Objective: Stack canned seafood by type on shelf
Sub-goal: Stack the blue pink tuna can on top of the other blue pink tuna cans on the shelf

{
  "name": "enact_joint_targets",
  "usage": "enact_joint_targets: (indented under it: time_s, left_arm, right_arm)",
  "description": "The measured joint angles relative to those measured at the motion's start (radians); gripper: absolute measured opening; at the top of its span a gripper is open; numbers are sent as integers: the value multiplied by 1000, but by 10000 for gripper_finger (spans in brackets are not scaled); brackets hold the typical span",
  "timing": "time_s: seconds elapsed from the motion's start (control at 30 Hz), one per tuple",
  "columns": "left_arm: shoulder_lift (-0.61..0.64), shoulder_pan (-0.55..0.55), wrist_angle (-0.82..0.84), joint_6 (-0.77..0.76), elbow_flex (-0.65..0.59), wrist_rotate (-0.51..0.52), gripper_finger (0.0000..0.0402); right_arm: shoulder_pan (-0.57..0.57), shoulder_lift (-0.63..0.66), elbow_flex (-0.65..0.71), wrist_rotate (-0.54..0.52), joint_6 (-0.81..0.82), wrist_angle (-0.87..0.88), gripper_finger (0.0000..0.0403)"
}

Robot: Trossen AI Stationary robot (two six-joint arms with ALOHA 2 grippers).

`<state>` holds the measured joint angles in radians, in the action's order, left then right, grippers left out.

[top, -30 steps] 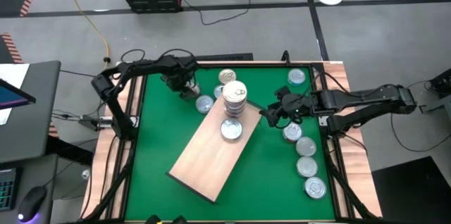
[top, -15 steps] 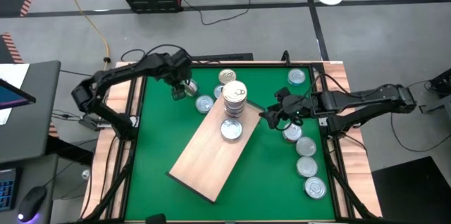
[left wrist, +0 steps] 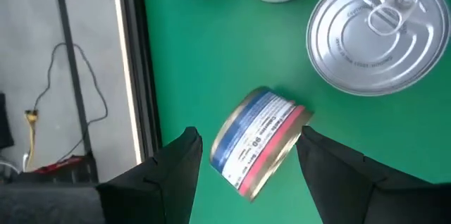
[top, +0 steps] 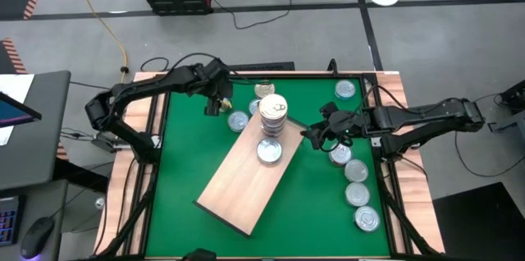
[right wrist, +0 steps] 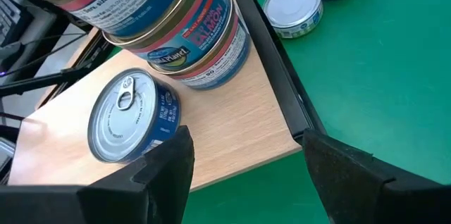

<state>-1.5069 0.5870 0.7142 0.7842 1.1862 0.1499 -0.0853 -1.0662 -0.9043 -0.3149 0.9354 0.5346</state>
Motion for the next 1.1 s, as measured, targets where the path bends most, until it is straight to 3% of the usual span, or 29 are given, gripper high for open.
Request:
enact_joint_targets:
  time_s: [0.27,0.5,0.87,1.1]
  left_arm:
    - [-1,31,-16,125,0,-4,225]
    - [-1,30,-26,55,0,-40,226]
    - [-73,48,-68,86,0,-166,314]
    - [-99,49,-77,113,0,-199,322]
  right_arm:
    - [0,0,0,-2,0,0,285]
    - [1,0,0,-5,0,1,285]
    - [1,0,0,-5,16,1,285]
    - [-8,0,0,-8,42,1,285]
